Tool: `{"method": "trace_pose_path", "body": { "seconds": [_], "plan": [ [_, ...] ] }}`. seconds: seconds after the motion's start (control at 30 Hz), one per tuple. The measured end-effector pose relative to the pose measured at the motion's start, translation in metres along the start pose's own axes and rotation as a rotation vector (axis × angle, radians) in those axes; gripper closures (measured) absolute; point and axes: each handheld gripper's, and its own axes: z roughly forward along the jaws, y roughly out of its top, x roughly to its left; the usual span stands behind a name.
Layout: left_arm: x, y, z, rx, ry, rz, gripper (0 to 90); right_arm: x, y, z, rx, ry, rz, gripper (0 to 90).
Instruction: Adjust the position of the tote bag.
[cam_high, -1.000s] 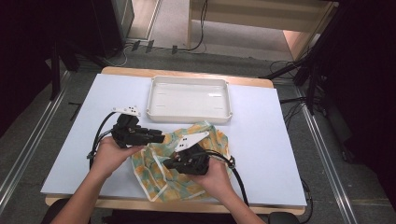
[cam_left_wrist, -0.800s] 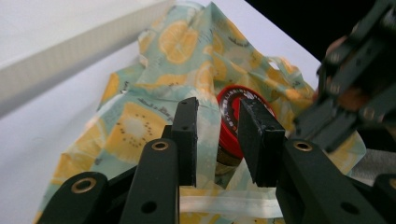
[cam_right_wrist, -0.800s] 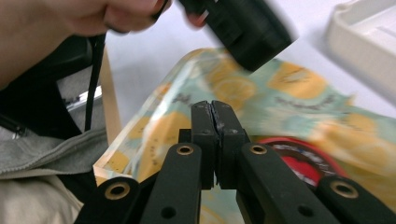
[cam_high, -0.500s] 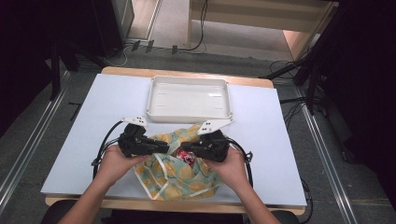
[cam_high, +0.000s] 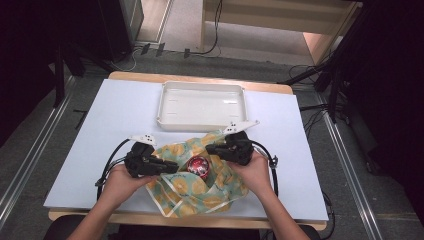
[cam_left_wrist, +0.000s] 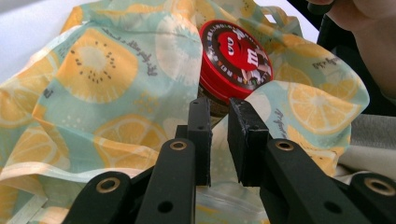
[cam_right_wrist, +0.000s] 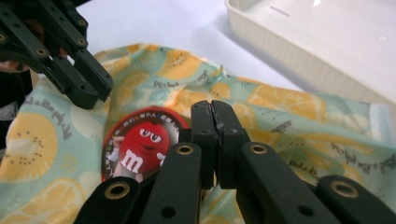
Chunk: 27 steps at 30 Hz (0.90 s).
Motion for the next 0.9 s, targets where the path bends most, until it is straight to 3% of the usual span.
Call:
{"method": "trace_pose_path", "body": {
  "seconds": [0.13, 0.33, 0.67, 0.9],
  "plan": [
    [-0.001, -0.004, 0.0, -0.003, -0.002, -0.002, 79.7, 0.0, -0.006, 0.006, 0.006, -0.003, -0.005, 89.6],
    [-0.004, -0.008, 0.001, 0.0, -0.005, 0.003, 79.9, -0.008, -0.011, 0.02, 0.038, -0.006, 0.033, 89.7],
    [-0.008, -0.017, 0.002, 0.006, -0.011, 0.016, 80.3, -0.015, 0.0, 0.046, 0.057, -0.03, 0.023, 89.7],
    [-0.01, -0.02, 0.004, 0.012, -0.022, 0.016, 80.4, -0.022, 0.003, 0.057, 0.064, -0.042, 0.041, 89.8]
  ]
}}
